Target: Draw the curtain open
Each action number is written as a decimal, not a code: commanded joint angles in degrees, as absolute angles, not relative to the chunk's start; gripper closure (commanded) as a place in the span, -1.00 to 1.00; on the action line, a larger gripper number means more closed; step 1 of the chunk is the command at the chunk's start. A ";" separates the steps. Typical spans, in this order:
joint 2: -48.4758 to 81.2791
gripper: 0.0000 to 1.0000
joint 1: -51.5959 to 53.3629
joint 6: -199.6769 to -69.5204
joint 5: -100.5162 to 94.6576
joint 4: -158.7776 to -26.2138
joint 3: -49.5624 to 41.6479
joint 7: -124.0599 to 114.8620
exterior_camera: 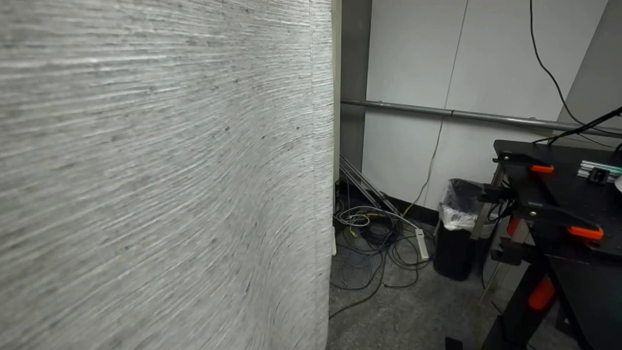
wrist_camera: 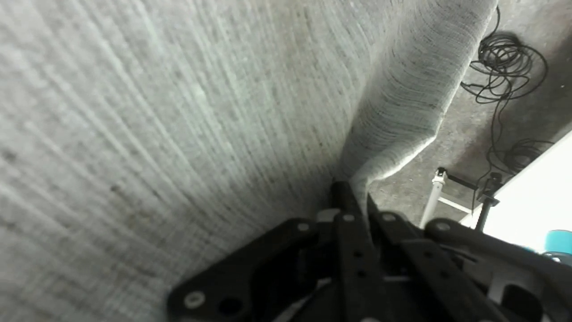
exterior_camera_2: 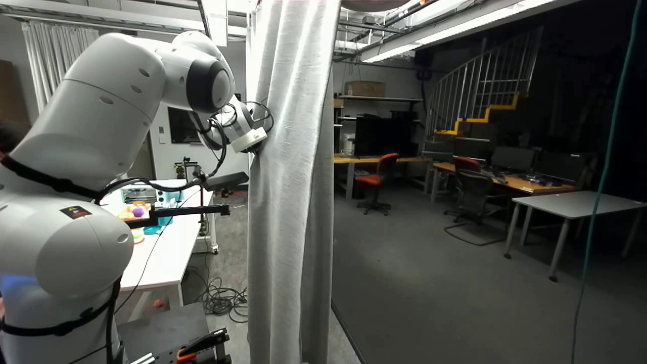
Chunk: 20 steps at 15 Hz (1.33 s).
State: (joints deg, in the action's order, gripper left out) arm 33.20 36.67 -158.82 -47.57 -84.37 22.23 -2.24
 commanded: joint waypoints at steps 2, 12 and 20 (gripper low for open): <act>40.34 0.99 38.93 -158.46 -41.51 -82.58 22.18 9.84; 42.32 0.99 41.55 -148.55 -35.68 -75.36 17.95 17.98; 43.98 0.99 44.30 -144.56 -34.13 -71.17 15.73 17.01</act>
State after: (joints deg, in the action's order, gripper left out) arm 38.25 41.55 -147.41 -37.49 -73.51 16.23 16.31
